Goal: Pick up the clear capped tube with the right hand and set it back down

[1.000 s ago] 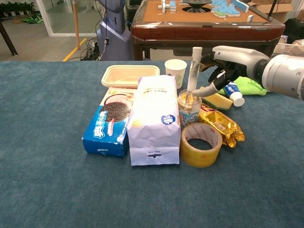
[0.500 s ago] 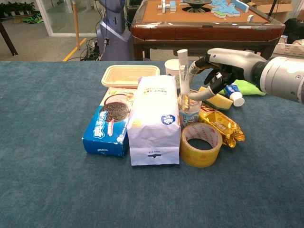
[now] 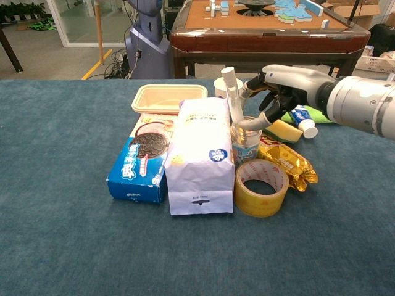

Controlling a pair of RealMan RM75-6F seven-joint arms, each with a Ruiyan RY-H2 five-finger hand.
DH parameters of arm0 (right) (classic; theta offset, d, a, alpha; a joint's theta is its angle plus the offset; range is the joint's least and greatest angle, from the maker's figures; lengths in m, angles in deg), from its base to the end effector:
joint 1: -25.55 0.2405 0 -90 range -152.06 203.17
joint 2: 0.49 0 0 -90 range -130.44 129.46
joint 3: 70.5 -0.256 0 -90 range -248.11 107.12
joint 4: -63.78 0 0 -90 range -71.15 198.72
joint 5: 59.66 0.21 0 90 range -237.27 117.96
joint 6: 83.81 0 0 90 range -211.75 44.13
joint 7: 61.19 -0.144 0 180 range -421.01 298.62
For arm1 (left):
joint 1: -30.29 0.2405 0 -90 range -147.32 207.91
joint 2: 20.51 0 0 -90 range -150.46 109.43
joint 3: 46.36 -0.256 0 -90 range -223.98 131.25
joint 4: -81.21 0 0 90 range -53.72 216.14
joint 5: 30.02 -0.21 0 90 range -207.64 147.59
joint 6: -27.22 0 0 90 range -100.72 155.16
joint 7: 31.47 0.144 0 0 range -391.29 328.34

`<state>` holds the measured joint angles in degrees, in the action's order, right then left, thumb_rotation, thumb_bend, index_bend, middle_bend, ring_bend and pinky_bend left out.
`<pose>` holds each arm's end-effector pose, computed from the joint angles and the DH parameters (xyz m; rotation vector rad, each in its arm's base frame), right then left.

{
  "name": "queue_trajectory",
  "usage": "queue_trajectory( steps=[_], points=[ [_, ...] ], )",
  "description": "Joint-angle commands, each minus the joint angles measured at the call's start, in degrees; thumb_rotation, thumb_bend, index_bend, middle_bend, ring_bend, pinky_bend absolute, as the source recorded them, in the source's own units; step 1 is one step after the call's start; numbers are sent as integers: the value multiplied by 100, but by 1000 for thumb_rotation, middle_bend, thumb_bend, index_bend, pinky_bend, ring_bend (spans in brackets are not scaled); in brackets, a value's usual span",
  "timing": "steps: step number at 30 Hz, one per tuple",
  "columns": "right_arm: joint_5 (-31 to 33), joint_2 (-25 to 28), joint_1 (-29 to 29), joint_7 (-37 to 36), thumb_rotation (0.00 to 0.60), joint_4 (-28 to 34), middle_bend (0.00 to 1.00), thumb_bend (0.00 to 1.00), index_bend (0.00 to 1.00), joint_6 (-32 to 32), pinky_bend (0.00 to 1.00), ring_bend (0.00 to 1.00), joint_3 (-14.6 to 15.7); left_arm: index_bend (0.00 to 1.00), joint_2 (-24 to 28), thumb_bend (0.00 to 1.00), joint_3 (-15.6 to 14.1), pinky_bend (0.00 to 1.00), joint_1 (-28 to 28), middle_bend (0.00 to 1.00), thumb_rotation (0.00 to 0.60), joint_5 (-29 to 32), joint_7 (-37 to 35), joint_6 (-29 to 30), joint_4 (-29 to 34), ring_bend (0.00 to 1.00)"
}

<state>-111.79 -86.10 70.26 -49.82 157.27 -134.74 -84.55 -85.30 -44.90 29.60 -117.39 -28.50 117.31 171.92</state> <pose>-0.1196 -0.3429 -0.0091 1.7677 -1.3501 1.0426 -0.3212 0.1530 0.1648 -1.3508 -0.8383 -0.8497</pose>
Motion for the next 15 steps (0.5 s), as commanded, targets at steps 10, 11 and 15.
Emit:
queue_trajectory(
  steps=[10,11,15],
  points=[
    [74,-81,87,27,600,-82,278,428,486,-25,222,125,-6,114,-9,189,2,15,13,72,600,23,-28,-10,-34,76],
    [82,-83,93,33,600,-86,279,437,488,-24,222,125,-2,114,-8,189,2,15,15,72,600,21,-32,-7,-35,76],
    [100,-98,119,40,600,-99,280,455,490,-34,222,125,-9,114,-6,189,8,15,27,72,600,25,-51,12,-45,76]
  ],
)
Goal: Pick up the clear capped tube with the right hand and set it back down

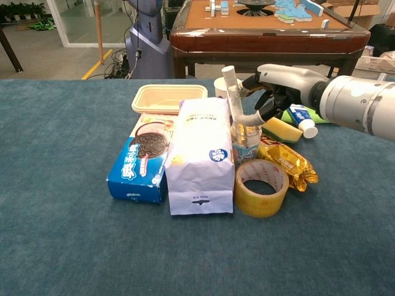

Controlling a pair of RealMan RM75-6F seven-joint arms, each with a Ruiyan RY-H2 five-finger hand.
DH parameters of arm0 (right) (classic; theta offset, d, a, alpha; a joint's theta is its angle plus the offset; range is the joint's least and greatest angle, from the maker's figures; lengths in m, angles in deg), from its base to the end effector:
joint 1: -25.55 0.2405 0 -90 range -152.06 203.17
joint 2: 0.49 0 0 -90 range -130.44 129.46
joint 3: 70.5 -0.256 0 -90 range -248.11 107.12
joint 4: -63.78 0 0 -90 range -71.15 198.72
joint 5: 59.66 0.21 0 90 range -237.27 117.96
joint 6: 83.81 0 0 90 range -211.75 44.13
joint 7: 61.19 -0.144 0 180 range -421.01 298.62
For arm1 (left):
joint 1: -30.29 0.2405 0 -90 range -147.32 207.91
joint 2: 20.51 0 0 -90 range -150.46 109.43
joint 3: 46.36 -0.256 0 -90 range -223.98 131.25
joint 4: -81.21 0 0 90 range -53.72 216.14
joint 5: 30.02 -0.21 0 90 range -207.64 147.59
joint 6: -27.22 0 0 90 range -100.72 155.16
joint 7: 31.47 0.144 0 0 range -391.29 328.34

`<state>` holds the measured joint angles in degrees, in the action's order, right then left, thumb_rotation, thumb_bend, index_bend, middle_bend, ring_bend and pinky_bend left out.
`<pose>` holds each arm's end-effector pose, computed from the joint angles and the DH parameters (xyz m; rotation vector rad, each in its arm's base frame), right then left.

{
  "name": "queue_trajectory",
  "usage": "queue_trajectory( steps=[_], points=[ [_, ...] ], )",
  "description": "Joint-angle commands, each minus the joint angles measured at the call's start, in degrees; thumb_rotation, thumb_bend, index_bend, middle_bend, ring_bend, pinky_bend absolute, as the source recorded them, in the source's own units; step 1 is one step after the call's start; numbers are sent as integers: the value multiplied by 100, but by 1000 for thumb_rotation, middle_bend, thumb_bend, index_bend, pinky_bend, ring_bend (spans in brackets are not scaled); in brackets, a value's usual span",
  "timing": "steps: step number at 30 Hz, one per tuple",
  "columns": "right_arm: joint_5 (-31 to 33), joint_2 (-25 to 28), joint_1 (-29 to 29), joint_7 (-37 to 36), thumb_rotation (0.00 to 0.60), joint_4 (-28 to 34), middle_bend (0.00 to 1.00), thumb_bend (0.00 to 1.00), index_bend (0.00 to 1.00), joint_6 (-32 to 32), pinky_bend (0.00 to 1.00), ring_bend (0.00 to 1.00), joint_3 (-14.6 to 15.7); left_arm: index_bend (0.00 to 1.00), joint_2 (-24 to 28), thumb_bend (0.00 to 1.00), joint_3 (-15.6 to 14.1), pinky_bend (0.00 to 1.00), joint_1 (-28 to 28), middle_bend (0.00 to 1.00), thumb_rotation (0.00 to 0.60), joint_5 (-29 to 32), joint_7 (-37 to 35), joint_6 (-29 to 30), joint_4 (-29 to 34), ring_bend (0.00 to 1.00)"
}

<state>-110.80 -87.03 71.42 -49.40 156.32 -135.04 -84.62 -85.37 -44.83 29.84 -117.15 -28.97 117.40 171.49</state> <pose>-0.1151 -0.3466 -0.0126 1.7664 -1.3442 1.0448 -0.3235 0.1519 0.1657 -1.3427 -0.8415 -0.8474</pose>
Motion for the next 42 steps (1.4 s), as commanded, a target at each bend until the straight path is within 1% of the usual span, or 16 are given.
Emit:
queue_trajectory(
  steps=[1,6,12,17,23,27,32,34,37,42],
  points=[
    [-2,-12,5,-3,600,-9,282,456,493,-15,222,125,-3,114,-1,189,-1,15,6,72,600,2,-6,3,-5,76],
    [-2,-24,2,-18,600,-18,292,467,511,-40,222,125,12,114,-5,189,-5,15,14,72,600,19,-15,-9,-23,76],
    [-64,-25,-30,-44,600,-6,313,509,557,-140,222,126,15,114,-18,190,1,15,7,72,600,10,-17,-15,-36,76],
    [-283,96,-143,-149,600,199,334,541,591,-324,222,145,9,114,-12,189,9,15,9,72,600,22,-22,-15,-36,76],
    [-805,556,-495,-576,600,767,358,542,612,-774,222,175,-81,114,4,190,16,15,24,72,600,44,-52,-6,-48,76],
    [-985,1111,-741,-977,600,1283,364,542,614,-913,222,185,-227,114,16,189,12,15,15,72,600,1,-20,5,-9,76],
    [-1060,1758,-1030,-1301,600,1719,382,542,620,-1030,222,211,-326,114,32,189,20,15,-7,72,600,-49,60,18,79,76],
    [-1043,1967,-1144,-1329,600,1770,389,543,625,-1051,222,223,-284,114,35,189,18,15,-24,72,600,-78,108,9,124,76],
    [-1051,2154,-1256,-1178,600,1710,392,543,628,-1116,222,234,-181,114,31,189,20,15,-51,72,600,-117,172,1,183,76],
    [-1154,2248,-1405,-871,600,1502,408,542,633,-1321,224,256,-17,114,28,189,4,14,-73,72,600,-162,266,-17,262,76]
  ],
)
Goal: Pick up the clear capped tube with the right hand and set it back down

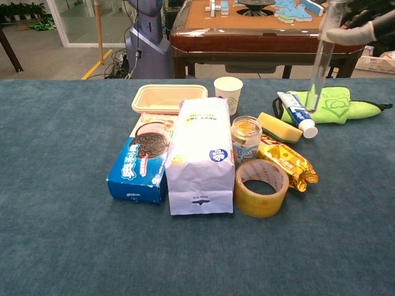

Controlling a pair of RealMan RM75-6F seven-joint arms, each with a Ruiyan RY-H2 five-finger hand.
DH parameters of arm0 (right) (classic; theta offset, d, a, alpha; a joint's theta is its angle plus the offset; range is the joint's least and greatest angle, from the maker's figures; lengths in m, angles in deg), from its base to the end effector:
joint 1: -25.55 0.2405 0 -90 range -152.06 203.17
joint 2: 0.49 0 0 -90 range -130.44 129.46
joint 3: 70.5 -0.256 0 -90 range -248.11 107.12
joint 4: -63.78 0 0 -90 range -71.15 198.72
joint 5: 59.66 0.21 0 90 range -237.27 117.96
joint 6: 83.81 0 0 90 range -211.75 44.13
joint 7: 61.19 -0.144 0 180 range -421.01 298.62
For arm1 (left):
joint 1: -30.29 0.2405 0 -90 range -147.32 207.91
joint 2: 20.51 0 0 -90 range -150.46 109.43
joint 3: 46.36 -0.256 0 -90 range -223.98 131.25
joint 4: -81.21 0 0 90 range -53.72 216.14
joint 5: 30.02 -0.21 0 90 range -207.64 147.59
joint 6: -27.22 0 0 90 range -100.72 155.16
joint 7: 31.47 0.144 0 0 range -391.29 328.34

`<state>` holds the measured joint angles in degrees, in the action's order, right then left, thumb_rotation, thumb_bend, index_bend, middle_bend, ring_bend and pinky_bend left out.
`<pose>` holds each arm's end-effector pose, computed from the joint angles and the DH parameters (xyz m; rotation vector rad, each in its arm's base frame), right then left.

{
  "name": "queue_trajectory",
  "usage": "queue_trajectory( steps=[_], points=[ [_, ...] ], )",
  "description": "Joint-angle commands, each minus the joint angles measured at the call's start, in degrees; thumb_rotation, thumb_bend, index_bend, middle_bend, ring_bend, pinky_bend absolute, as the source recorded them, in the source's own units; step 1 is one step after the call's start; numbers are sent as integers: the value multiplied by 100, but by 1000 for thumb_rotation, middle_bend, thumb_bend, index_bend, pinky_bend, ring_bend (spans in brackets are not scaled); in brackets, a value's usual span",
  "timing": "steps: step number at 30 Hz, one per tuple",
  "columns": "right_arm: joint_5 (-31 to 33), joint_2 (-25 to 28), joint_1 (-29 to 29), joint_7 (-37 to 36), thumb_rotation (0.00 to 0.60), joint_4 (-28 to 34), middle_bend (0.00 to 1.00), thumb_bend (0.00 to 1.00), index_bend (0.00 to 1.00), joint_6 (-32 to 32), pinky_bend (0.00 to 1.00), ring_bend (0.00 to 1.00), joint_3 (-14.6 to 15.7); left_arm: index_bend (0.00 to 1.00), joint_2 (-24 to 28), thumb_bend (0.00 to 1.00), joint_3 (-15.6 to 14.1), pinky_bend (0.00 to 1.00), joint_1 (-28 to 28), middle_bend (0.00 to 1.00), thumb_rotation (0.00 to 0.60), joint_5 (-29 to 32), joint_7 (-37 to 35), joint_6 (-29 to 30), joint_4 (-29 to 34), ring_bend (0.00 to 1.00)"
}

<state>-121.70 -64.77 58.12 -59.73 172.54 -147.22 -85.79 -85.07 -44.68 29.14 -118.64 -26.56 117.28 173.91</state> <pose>-0.1596 -0.3195 0.1224 1.5053 -1.2172 1.2135 -0.3106 0.1563 0.1622 -1.3730 -0.8210 -0.8672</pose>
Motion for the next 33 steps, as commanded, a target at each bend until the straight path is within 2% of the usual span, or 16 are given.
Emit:
queue_trajectory(
  steps=[1,5,12,17,20,25,27,30,33],
  points=[
    [-90,5,-95,265,600,-178,413,542,635,-145,224,259,147,114,-3,189,-16,14,-2,72,600,-19,37,-6,29,76],
    [-38,-99,-162,248,600,-241,418,542,638,-128,224,266,235,114,-14,189,-31,15,6,72,600,-13,58,-13,45,76],
    [196,-61,-279,-1469,600,-122,420,543,638,598,224,268,6,114,-3,190,-53,15,35,72,600,-14,46,13,42,76],
    [57,-97,-342,-2063,600,-277,422,542,638,795,224,270,-41,114,1,189,-67,15,39,72,600,-4,13,-8,31,76],
    [-186,-130,-320,-1645,600,-547,423,542,639,672,224,270,81,114,-2,189,-63,15,34,72,600,-6,17,-11,24,76],
    [-567,-424,-284,-83,600,-1065,423,542,640,-43,224,270,296,114,-10,189,-54,15,12,72,600,4,44,-43,33,76],
    [-597,-514,-291,283,600,-1124,423,542,646,-243,224,270,306,114,-10,190,-49,15,5,72,600,14,48,-54,34,76],
    [-493,-550,-311,273,600,-1020,423,542,650,-274,224,270,253,114,-13,189,-50,15,5,72,600,22,42,-61,30,76],
    [-225,-433,-328,-363,600,-684,423,542,650,69,224,270,137,114,-14,190,-50,15,7,72,600,33,29,-63,17,76]
  ],
)
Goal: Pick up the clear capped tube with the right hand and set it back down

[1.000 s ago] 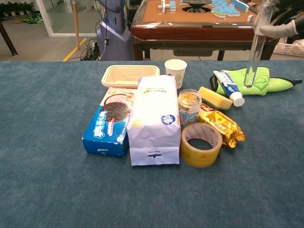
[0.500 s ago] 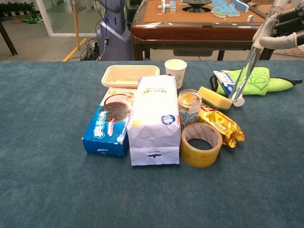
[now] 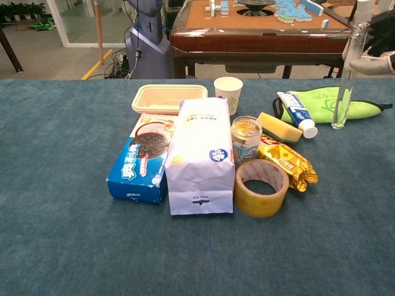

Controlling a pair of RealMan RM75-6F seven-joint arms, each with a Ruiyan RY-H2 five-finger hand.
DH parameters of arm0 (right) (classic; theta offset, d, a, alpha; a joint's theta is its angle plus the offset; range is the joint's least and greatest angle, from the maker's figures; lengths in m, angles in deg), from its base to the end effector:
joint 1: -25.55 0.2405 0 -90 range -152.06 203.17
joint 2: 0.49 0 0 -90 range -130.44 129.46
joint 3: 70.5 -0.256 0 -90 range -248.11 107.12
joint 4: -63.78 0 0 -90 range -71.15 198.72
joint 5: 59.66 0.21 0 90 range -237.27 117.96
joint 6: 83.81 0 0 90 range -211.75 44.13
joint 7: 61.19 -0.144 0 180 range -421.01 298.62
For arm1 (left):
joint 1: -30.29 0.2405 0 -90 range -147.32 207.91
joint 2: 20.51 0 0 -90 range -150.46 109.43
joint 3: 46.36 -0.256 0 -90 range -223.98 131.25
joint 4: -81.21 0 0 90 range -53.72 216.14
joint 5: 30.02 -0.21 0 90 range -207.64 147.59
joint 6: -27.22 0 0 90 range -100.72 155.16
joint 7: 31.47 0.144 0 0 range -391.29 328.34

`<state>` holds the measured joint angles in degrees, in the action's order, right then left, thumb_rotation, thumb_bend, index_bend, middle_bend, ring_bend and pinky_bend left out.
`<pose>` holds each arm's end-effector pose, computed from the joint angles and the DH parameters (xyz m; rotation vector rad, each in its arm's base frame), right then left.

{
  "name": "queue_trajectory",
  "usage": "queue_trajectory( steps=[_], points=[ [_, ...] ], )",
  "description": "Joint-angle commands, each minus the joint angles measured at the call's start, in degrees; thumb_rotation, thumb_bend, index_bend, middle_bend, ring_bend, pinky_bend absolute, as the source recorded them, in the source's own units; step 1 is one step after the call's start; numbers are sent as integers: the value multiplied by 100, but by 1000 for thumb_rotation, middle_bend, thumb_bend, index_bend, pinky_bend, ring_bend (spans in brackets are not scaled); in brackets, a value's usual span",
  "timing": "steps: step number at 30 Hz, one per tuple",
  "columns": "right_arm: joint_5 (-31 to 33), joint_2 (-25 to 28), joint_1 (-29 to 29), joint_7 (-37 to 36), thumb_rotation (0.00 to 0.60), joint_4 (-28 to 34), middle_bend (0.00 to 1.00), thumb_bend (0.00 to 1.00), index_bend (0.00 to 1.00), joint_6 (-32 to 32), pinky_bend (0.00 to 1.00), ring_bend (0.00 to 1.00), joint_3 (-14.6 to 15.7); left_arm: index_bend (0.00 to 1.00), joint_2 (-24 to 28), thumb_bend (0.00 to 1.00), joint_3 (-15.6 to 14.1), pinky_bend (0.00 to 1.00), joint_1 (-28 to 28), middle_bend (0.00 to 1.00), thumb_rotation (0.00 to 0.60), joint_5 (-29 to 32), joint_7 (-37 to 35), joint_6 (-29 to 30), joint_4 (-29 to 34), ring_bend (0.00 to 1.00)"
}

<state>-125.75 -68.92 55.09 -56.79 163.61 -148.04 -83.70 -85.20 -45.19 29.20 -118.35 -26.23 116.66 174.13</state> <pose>-0.2010 -0.3194 0.1104 1.5118 -1.1019 1.0902 -0.3117 0.1542 0.1588 -1.3799 -0.8386 -0.8518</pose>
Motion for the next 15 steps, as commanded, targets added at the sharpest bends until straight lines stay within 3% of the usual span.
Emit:
queue_trajectory(
  steps=[1,6,8,10,15],
  points=[
    [256,41,-30,-954,600,326,423,542,650,309,224,270,-118,114,-1,190,2,15,1,72,600,8,-10,-2,-7,76],
    [213,362,-33,-2314,600,606,423,541,650,1099,224,273,-250,114,-6,189,1,15,0,72,600,14,-18,-8,-19,76],
    [67,426,-23,-2442,600,547,423,541,650,1216,224,273,-220,114,-5,190,1,15,-2,72,600,15,-15,-10,-20,76],
    [-150,390,-21,-2144,600,346,423,541,650,1047,224,273,-150,114,-4,190,3,15,-7,72,600,23,-6,-22,-17,76],
    [-587,-33,-79,-558,600,-221,423,541,650,51,224,273,21,114,-12,189,4,14,-22,72,600,26,22,-44,-6,76]
  ],
)
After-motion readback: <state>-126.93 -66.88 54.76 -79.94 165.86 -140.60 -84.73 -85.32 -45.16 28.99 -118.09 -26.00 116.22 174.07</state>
